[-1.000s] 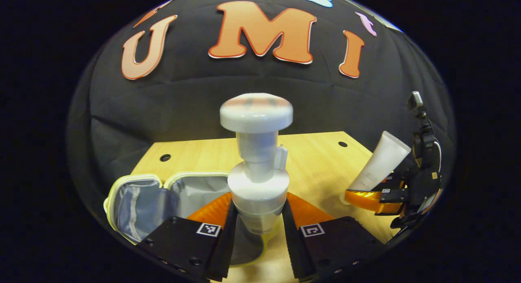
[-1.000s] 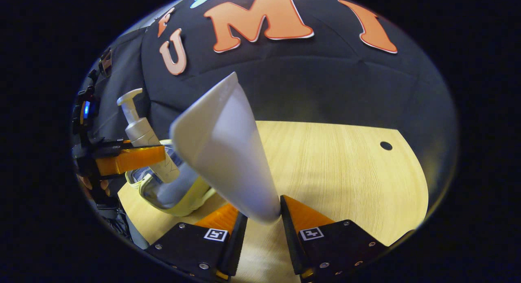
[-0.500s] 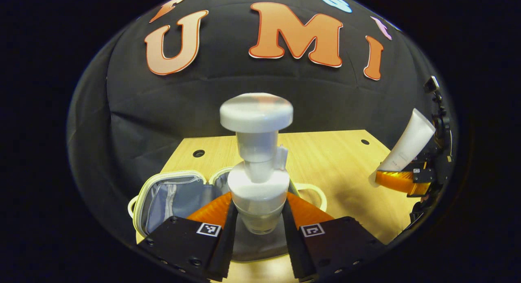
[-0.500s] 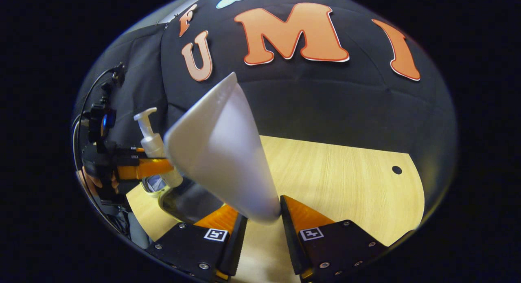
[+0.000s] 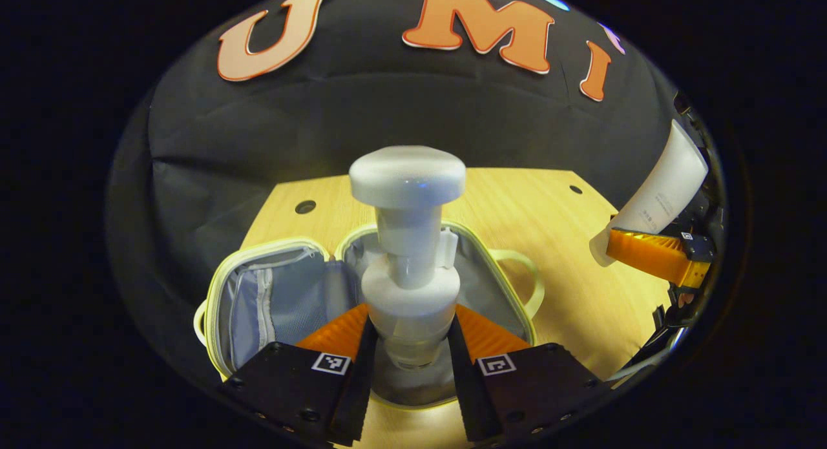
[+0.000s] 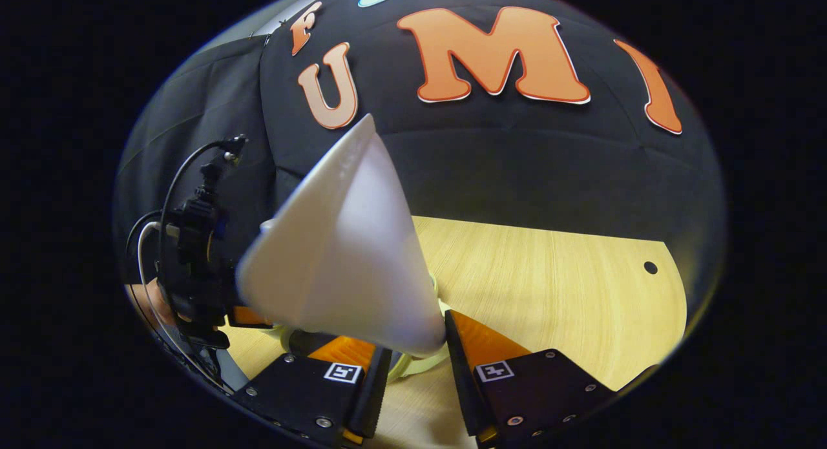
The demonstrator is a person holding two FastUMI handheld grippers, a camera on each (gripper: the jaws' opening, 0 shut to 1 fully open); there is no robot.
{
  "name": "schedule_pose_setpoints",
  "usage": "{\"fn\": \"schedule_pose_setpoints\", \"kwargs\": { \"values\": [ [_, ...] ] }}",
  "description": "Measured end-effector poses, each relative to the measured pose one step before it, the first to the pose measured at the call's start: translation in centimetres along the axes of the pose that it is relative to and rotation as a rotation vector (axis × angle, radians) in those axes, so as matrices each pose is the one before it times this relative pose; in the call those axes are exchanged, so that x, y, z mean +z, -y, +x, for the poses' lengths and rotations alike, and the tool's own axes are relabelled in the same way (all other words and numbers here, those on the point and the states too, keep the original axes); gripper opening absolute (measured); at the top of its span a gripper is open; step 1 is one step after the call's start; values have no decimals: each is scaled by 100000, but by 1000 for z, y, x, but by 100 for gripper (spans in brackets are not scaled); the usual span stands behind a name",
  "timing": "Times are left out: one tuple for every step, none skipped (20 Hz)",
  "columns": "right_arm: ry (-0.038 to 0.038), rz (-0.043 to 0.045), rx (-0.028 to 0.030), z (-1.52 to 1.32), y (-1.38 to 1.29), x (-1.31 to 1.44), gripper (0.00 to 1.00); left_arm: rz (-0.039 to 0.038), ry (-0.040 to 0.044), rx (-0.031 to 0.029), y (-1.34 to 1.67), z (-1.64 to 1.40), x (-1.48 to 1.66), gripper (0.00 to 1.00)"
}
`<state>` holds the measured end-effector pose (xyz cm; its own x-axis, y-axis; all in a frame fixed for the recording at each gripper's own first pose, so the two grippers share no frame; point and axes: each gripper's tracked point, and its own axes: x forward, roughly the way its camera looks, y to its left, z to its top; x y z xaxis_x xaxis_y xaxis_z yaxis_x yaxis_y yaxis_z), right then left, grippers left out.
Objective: First open the suitcase, pack the skin care products into it, and then close the suitcase.
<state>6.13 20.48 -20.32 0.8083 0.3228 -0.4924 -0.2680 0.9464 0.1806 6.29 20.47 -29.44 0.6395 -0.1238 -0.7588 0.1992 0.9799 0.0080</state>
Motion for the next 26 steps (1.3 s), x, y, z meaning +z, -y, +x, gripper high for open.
{"fn": "schedule_pose_setpoints", "kwargs": {
  "values": [
    [-536,488,91,319,-569,-175,50,255,-2521,-1598,120,417,-592,57],
    [-834,728,289,231,-497,-155,50,451,-3618,-1355,-5,570,-774,57],
    [-68,621,-454,161,-205,-99,50,1108,-3436,-1144,-11,499,-778,57],
    [-338,186,-373,138,-91,-137,50,976,-3377,-284,-141,620,-755,57],
    [-630,134,-747,100,-14,-183,50,842,-2929,-526,206,353,-384,57],
    [-647,115,-710,120,70,-162,50,-104,-2073,-461,92,458,-248,57],
    [-876,239,-470,98,8,-232,56,-824,-2330,-808,77,333,-322,57],
    [-497,235,-579,35,127,-175,56,-1498,-1915,-239,30,345,-147,57],
    [-809,358,12,94,-8,-156,56,-1074,-2312,50,-11,359,-326,57],
    [-666,268,-470,260,92,-134,55,-1077,-2747,360,-62,398,-423,57],
    [-1072,272,362,172,-223,-300,55,-1272,-3233,-59,68,339,-400,57],
    [-548,166,-14,160,-99,-78,55,-1974,-2845,-195,-46,304,-282,57],
    [-768,113,538,240,-179,-177,55,-1119,1388,-121,-69,-257,683,57],
    [-962,533,291,259,-83,-180,55,-782,-1927,680,-63,224,180,58],
    [-1226,819,727,322,-210,-239,55,-468,-568,1073,-27,106,-38,57],
    [-812,918,341,408,-181,-70,55,-670,-802,1649,-173,301,133,57],
    [-876,877,617,309,-120,-194,55,-845,-5,1077,-246,707,85,57],
    [-985,1011,407,401,-182,-85,55,-2201,-11,488,-389,794,-18,57],
    [-1237,761,519,445,-135,-167,55,-3079,-1185,-180,-113,506,-386,57],
    [-1294,664,391,390,-162,-150,55,-2191,1335,-1168,107,405,164,57],
    [-1031,579,539,446,-170,-115,55,-1352,1487,-947,210,328,281,58],
    [-1281,677,738,510,-205,-158,55,-462,1563,-732,249,82,208,59],
    [-1497,548,453,461,-194,-164,55,-922,2163,-423,128,-237,250,60],
    [-1498,125,501,402,-229,-258,55,-562,2500,-1457,206,-160,431,62],
    [-1481,-116,92,531,-42,-272,55,-586,3067,-180,-63,-582,473,64],
    [-1666,-315,746,404,-205,-255,55,-363,3435,-230,-268,-838,661,65]
  ]
}}
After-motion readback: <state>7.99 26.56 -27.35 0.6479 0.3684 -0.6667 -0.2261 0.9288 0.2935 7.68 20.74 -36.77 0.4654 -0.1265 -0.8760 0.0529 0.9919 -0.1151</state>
